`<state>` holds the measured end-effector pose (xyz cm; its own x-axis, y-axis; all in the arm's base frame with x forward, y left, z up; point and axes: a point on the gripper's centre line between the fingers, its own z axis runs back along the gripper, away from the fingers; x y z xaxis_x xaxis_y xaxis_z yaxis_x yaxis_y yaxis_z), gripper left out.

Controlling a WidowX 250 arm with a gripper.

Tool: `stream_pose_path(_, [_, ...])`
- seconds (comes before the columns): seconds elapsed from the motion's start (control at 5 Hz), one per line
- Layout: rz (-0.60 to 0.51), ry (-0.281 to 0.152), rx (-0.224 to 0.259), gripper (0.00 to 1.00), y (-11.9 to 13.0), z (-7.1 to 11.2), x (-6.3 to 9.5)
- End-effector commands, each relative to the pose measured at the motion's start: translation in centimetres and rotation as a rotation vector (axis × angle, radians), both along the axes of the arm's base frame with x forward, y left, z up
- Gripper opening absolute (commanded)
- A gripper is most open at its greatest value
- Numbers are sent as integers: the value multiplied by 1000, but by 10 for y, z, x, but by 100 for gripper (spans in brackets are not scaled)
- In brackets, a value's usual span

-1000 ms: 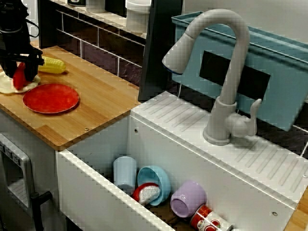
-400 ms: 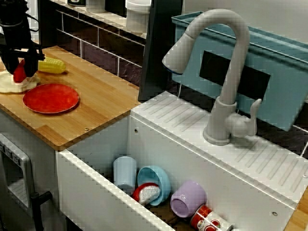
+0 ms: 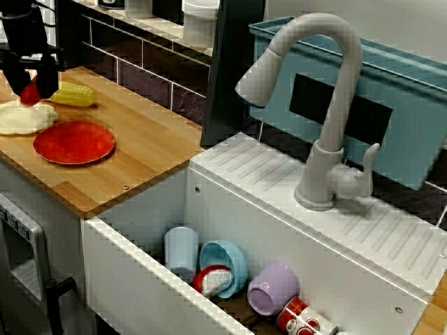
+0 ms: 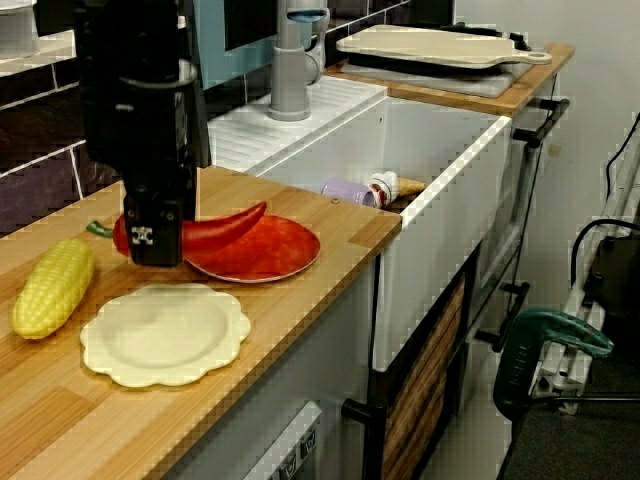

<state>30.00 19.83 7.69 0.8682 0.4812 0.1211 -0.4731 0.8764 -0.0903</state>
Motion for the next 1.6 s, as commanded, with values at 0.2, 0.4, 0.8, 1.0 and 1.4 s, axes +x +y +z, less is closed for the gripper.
stream_pose_path(0.2, [-44, -108, 44, 0, -41, 55, -5])
stream_pose_path(0.4, [-44, -127, 47, 0, -55, 53, -7])
stream_pose_path(0.8, [-49, -141, 105, 0, -74, 34, -5])
stream_pose_path(1.0, [-34, -148, 106, 0, -73, 30, -4])
stream_pose_path(1.4, [-24, -151, 118, 0, -72, 20, -6])
